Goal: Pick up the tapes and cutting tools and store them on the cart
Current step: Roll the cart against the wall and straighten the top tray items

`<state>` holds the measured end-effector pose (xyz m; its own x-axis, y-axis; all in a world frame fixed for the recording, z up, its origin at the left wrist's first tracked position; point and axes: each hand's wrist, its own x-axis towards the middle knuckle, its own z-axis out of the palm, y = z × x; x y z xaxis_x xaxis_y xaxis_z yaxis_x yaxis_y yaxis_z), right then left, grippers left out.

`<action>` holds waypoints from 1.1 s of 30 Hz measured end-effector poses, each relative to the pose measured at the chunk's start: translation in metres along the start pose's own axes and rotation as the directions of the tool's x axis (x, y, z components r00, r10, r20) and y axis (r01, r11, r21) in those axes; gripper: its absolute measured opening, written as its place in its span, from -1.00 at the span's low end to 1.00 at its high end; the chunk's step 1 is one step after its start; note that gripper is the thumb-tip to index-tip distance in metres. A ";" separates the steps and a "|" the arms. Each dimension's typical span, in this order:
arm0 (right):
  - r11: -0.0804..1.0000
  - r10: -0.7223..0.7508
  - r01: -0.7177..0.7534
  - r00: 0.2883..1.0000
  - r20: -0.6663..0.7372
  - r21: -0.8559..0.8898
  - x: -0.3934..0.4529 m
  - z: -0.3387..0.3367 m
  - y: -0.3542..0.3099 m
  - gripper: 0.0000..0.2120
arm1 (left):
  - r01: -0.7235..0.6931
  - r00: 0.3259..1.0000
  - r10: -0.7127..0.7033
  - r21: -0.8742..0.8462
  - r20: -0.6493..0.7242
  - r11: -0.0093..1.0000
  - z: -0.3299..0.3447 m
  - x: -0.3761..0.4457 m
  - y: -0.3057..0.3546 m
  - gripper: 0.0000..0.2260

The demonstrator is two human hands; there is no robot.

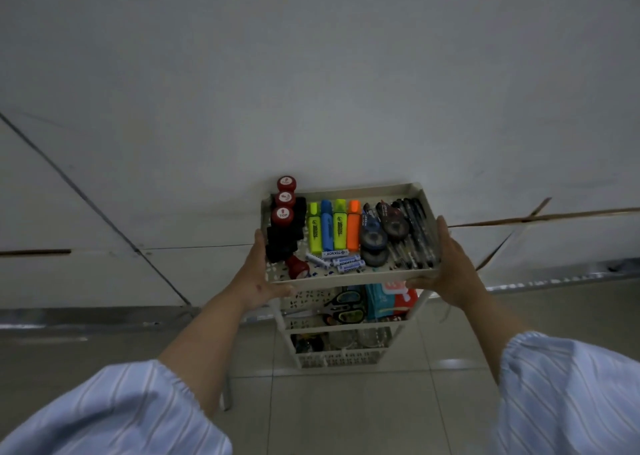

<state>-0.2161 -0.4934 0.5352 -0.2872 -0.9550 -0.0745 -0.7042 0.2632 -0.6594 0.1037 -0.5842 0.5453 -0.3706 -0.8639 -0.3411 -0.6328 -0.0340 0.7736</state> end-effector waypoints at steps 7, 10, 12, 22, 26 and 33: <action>0.999 0.050 -0.050 0.997 0.053 0.013 0.002 0.001 0.015 0.36 | 0.038 0.999 -0.035 0.105 -0.023 0.994 -0.001 -0.003 0.009 0.29; 0.995 0.061 -0.055 0.996 0.065 -0.089 -0.016 -0.006 -0.005 0.34 | 0.019 0.992 -0.001 0.141 -0.130 0.990 0.002 -0.009 0.012 0.16; 0.987 0.087 -0.076 0.994 0.073 -0.145 -0.023 -0.010 -0.010 0.32 | 0.004 0.977 0.039 0.202 -0.209 0.979 0.006 -0.015 0.017 -0.03; 0.938 -0.053 -0.047 0.960 -0.275 -0.343 -0.027 -0.001 -0.067 -0.41 | 0.071 0.958 0.029 0.333 -0.286 0.940 0.000 -0.016 0.017 -0.47; 0.912 -0.204 0.191 0.979 0.003 -0.363 -0.025 0.038 -0.113 -0.69 | 0.057 0.958 0.056 0.376 -0.282 0.925 -0.004 -0.014 0.016 -0.56; 0.921 -0.076 0.149 0.975 0.207 -0.361 -0.022 0.091 -0.168 -0.66 | 0.012 0.974 0.087 0.428 -0.211 0.904 -0.014 -0.013 0.012 -0.58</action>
<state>-0.0328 -0.5289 0.5795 -0.0918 -0.9798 -0.1775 -0.9254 0.1497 -0.3482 0.1102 -0.5803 0.5669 -0.2724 -0.9500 -0.1526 -0.8674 0.1738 0.4662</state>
